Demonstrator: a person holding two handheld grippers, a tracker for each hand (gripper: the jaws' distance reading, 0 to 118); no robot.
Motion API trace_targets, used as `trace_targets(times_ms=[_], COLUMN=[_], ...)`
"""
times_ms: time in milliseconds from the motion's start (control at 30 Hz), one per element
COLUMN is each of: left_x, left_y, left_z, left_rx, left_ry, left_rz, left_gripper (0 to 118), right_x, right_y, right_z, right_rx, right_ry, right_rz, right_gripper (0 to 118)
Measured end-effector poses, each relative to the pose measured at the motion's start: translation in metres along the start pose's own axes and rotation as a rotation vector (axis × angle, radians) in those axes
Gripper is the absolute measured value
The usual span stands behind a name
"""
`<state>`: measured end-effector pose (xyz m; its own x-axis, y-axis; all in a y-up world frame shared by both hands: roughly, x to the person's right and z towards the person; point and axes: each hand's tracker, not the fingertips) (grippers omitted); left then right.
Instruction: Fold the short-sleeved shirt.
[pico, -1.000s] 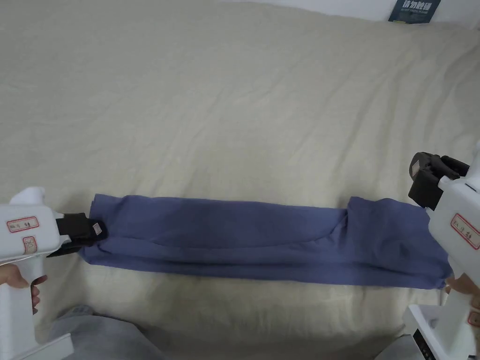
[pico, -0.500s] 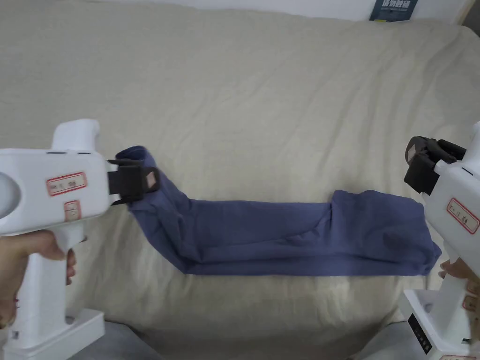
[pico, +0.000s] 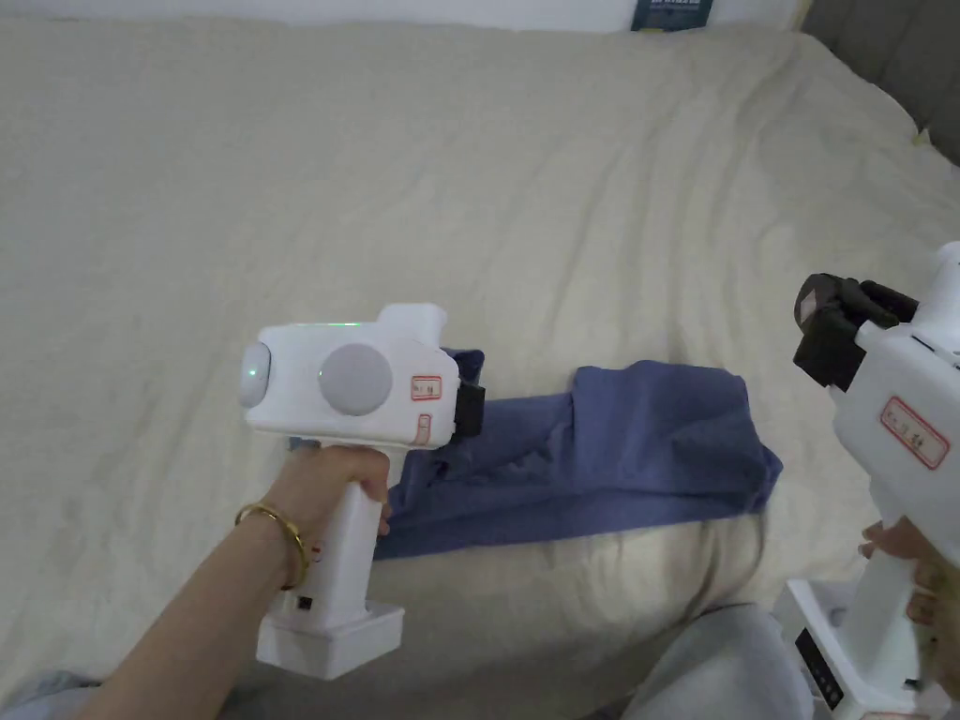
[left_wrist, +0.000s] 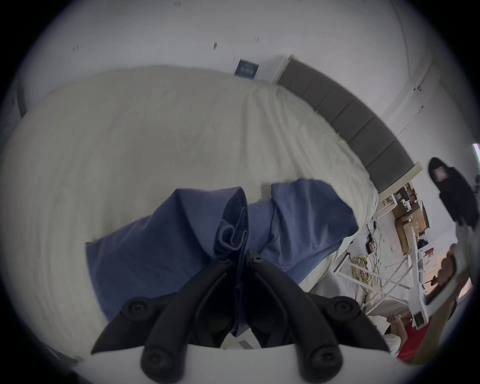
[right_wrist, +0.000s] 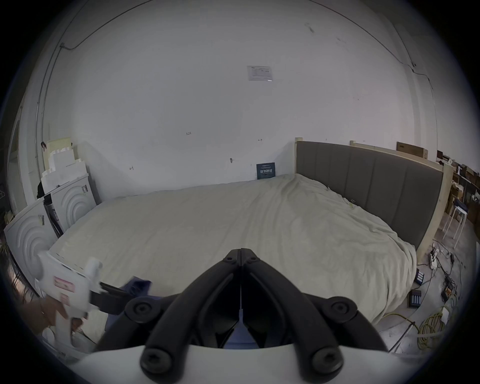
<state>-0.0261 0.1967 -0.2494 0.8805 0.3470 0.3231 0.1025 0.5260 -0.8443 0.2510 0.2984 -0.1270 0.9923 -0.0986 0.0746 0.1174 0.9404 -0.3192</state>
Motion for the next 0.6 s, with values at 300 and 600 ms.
trace_targets(times_ms=[300,600], left_x=[0.018,0.008], left_y=[-0.012,0.013], left_z=[-0.049,0.032], left_rx=[-0.079,0.220], left_ry=[-0.066,-0.006], left_rz=[0.078,-0.006], left_gripper=[83,86], right_x=[0.021,0.021], right_y=[-0.005,-0.004], right_z=[0.004,0.007], right_rx=[-0.018,-0.014], right_ry=[-0.047,-0.041], right_rz=[-0.025,-0.039], right_gripper=[3,3])
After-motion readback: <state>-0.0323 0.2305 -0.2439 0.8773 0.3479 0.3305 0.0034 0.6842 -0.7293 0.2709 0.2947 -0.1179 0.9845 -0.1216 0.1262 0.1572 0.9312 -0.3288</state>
